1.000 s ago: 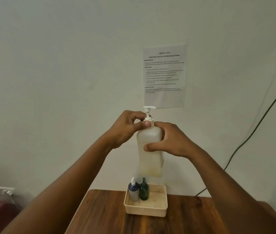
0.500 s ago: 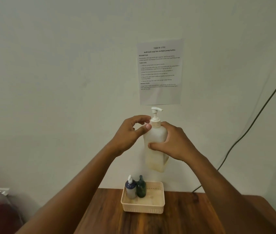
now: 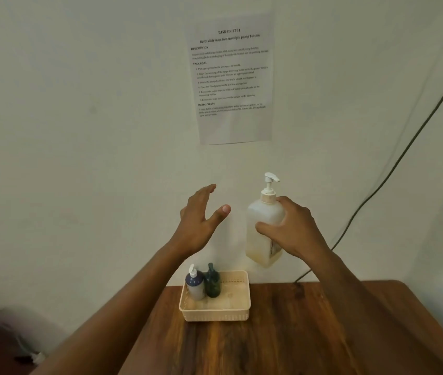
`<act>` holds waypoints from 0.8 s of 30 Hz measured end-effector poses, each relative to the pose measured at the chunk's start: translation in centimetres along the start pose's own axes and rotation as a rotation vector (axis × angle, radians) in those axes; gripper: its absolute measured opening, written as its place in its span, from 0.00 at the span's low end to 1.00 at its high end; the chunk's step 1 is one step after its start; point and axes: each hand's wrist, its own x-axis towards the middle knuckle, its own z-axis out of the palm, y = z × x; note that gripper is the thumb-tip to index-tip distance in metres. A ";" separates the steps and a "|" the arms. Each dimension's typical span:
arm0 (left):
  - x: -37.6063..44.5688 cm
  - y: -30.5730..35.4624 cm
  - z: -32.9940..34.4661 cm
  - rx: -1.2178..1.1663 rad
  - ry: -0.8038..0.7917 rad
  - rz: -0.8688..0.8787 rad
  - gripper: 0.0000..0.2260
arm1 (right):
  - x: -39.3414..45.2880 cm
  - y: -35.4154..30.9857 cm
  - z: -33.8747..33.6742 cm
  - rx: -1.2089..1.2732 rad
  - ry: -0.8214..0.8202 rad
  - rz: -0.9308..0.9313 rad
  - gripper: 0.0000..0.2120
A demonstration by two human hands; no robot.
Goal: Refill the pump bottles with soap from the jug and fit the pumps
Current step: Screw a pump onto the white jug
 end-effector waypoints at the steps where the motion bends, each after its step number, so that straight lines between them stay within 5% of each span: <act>1: 0.2 -0.4 0.8 0.010 -0.008 -0.003 0.35 | 0.3 0.8 0.2 -0.015 0.005 0.011 0.31; 24: 3.5 -13.1 17.9 0.127 -0.218 -0.113 0.40 | 7.6 18.2 12.0 -0.168 0.051 0.304 0.40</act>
